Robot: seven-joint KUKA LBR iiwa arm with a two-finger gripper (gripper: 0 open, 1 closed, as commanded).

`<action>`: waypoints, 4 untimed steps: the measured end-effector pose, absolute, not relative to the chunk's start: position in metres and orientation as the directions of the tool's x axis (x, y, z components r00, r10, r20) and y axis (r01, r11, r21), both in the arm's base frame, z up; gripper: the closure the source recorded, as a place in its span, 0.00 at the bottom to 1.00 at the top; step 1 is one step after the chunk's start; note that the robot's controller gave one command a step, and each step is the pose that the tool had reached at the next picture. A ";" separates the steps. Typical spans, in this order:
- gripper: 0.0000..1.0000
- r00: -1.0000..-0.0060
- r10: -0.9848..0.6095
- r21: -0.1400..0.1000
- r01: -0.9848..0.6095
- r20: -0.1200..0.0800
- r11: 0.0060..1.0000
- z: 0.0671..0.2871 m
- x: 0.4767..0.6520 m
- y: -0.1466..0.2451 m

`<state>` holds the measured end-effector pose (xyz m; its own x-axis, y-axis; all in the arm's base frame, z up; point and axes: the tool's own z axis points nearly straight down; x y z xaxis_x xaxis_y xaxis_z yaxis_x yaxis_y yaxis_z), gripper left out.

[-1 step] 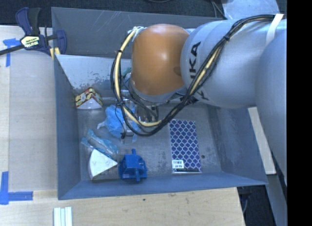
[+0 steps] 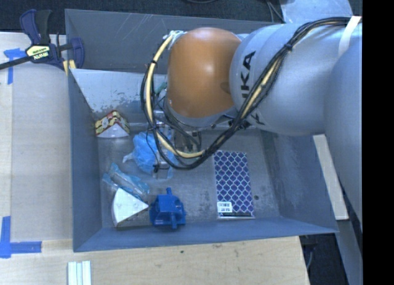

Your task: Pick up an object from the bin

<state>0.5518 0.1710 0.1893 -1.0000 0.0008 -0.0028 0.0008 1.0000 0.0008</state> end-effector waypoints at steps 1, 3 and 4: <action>0.00 -0.999 -0.050 0.000 -0.050 0.004 0.999 0.069 0.601 0.161; 0.00 -0.999 -0.051 0.002 -0.051 -0.002 0.999 0.070 0.602 0.161; 0.00 -0.944 -0.330 0.000 -0.330 -0.007 0.944 0.071 0.583 0.114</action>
Offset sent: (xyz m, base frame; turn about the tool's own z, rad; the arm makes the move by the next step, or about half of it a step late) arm 0.0485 -0.0326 -0.1193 -0.1029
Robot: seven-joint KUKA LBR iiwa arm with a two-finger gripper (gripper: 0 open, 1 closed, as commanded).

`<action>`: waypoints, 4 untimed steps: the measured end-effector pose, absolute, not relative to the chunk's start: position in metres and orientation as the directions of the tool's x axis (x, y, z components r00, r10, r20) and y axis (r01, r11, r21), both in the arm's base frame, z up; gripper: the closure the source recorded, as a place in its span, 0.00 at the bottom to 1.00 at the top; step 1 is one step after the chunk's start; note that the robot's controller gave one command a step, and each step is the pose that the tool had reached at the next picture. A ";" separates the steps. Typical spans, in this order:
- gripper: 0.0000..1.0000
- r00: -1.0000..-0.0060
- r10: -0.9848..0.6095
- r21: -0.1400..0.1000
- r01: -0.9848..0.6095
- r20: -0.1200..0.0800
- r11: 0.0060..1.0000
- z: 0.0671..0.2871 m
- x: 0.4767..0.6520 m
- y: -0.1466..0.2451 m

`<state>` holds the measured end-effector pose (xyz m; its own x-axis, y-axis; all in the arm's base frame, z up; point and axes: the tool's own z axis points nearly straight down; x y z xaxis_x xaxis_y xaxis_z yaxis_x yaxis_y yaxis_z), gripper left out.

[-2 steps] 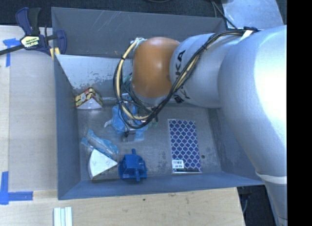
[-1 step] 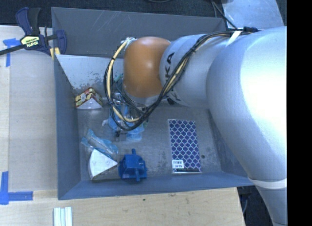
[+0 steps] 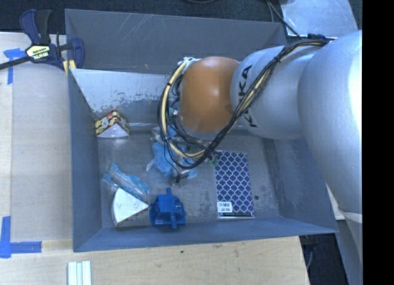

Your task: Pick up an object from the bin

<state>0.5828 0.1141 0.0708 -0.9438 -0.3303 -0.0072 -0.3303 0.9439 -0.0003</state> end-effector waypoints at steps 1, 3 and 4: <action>1.00 -1.000 -0.011 0.003 -0.011 -0.008 1.000 0.071 0.587 0.134; 1.00 -1.000 -0.011 0.003 -0.011 -0.008 1.000 0.072 0.587 0.133; 1.00 -1.000 -0.011 0.002 -0.011 -0.004 1.000 0.077 0.586 0.133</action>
Offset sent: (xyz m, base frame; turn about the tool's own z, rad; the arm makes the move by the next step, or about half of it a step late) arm 0.0000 0.0000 0.0000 0.0000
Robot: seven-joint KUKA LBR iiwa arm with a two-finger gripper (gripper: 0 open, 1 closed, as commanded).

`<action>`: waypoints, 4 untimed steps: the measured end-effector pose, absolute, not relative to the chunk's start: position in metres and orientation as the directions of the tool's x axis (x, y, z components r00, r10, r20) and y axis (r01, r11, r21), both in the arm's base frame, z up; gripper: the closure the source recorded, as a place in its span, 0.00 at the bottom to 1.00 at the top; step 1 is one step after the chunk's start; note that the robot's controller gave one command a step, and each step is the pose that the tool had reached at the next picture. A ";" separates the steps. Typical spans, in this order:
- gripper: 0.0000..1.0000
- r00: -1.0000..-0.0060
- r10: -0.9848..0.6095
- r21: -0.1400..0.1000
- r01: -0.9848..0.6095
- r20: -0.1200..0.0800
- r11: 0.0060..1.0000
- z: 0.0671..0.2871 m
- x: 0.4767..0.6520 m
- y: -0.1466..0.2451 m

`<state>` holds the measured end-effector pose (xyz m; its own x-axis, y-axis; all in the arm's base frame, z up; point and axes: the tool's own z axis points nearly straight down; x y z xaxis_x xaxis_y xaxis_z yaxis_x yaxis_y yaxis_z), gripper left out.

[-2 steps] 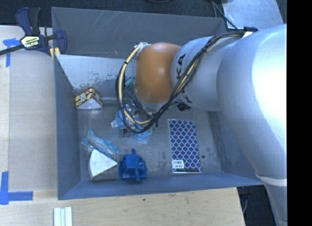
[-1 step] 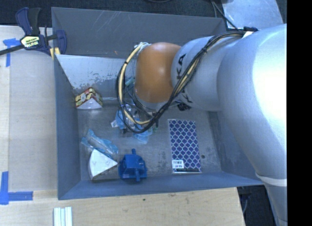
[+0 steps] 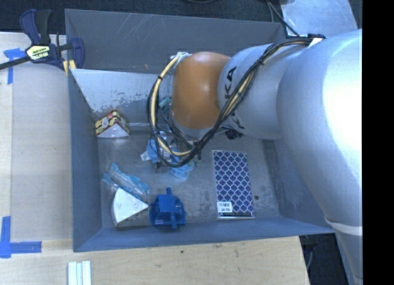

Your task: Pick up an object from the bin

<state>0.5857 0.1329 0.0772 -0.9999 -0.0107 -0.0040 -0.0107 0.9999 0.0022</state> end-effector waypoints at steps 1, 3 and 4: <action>1.00 -1.000 -0.010 0.001 -0.010 0.004 1.000 0.098 0.584 0.132; 1.00 -1.000 -0.011 0.003 -0.011 -0.012 1.000 0.128 0.588 0.133; 1.00 -1.000 -0.011 0.003 -0.011 -0.011 1.000 0.132 0.587 0.133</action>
Offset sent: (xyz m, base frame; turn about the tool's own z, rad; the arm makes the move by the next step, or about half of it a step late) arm -0.0002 -0.0001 0.0476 0.0000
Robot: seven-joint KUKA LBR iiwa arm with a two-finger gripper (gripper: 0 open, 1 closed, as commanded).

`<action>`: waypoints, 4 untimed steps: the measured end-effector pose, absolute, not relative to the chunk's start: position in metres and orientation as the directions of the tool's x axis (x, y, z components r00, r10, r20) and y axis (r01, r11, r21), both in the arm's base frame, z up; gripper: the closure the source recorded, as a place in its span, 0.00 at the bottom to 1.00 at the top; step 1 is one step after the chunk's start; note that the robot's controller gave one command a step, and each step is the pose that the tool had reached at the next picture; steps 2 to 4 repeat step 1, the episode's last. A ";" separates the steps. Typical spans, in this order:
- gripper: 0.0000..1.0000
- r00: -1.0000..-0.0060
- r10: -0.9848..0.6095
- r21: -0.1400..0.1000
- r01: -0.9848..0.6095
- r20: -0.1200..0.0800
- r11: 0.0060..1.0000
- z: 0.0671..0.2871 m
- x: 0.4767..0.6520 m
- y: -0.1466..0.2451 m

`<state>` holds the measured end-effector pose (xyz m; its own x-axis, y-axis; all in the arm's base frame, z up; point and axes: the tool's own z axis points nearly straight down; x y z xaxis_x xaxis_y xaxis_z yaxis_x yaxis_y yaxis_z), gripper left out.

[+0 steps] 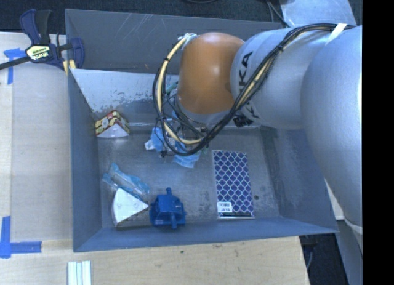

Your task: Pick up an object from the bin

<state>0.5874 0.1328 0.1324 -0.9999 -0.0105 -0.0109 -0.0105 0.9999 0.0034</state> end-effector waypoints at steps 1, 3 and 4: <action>1.00 -1.000 -0.011 0.003 -0.011 -0.008 1.000 0.140 0.587 0.133; 1.00 -1.000 -0.011 0.003 -0.011 -0.008 1.000 0.140 0.587 0.133; 1.00 -1.000 -0.011 0.003 -0.011 -0.008 1.000 0.140 0.587 0.133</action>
Offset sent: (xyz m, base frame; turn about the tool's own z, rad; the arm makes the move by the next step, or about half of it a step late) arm 0.0003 -0.0001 0.0123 0.0000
